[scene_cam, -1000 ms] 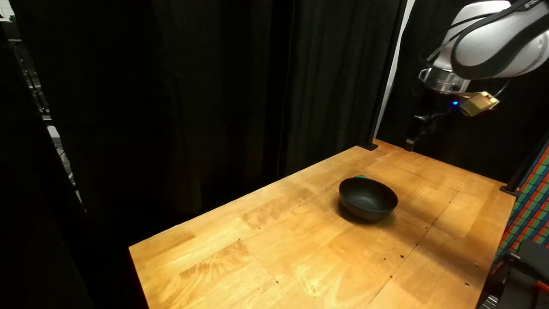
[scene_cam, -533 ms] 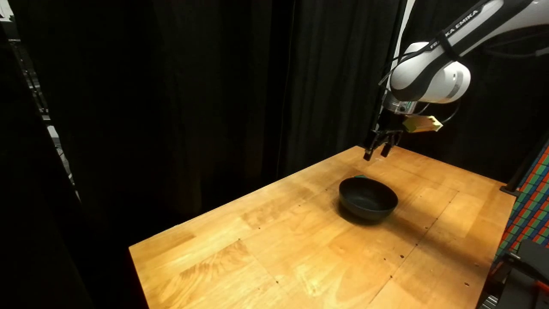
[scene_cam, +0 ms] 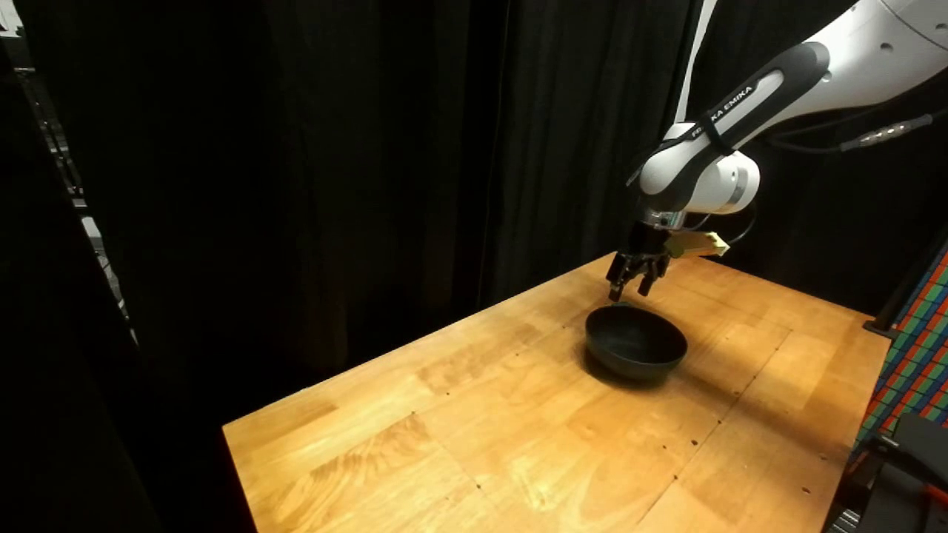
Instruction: Pick the cube and put it in the bowl
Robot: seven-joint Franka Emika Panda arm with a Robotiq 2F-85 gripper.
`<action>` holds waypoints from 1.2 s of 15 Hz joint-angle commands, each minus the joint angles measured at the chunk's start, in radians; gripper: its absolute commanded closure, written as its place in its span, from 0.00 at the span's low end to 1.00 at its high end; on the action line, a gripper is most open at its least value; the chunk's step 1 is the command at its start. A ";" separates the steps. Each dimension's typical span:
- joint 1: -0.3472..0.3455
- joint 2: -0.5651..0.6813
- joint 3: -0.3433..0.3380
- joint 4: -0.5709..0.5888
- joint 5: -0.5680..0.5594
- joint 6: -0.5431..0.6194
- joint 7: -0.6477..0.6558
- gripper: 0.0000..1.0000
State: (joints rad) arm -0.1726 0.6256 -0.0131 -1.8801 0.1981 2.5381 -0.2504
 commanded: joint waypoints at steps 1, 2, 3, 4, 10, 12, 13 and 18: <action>-0.037 0.072 0.039 0.080 0.005 -0.026 -0.003 0.00; -0.041 0.086 0.044 0.089 0.004 -0.025 -0.003 0.00; -0.045 0.100 0.049 0.096 0.005 -0.022 -0.003 0.00; -0.048 0.111 0.052 0.103 0.003 -0.021 -0.001 0.00; -0.041 0.124 0.043 0.106 -0.013 -0.014 0.014 0.42; -0.038 0.107 0.033 0.097 -0.019 -0.018 0.026 0.58; -0.036 0.099 0.028 0.093 -0.023 -0.021 0.032 0.64; -0.028 -0.008 0.008 0.048 -0.037 -0.032 0.064 0.79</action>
State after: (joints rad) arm -0.2064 0.7196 0.0077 -1.7902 0.1844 2.5369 -0.2241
